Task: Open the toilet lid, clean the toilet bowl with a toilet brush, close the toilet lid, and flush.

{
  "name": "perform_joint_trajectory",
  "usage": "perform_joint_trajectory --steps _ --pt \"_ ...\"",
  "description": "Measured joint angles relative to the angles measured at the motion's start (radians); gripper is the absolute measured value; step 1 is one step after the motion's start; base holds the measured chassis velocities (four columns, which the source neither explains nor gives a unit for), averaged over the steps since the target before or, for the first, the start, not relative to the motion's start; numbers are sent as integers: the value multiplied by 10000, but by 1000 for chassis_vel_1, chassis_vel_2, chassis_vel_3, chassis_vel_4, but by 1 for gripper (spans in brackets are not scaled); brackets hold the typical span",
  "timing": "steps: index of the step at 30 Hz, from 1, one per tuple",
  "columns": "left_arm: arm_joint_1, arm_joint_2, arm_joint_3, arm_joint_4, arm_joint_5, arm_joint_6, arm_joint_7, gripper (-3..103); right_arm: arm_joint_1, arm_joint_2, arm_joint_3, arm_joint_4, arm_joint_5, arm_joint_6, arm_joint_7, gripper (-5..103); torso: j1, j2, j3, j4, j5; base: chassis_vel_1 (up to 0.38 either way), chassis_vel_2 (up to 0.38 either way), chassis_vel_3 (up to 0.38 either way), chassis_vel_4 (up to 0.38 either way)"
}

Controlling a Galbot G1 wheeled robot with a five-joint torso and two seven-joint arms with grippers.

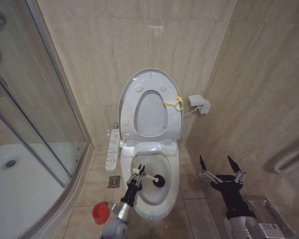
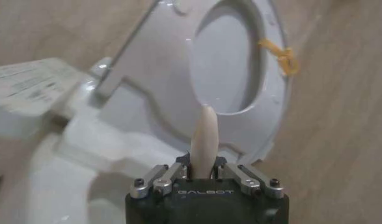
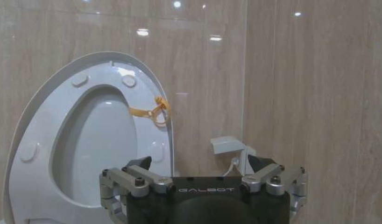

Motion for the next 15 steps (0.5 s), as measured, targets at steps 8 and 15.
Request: perform_joint_trajectory --steps 8,15 --pt "-667 -436 -136 1067 1140 18 -790 21 0 0 0 0 0 0 0 100 0 0 0 -5 -1 0 0 0 0" --pt "-1359 -195 134 1091 1580 107 -959 20 0 0 0 0 0 0 0 100 1 -1 1 -3 -1 0 0 0 0"
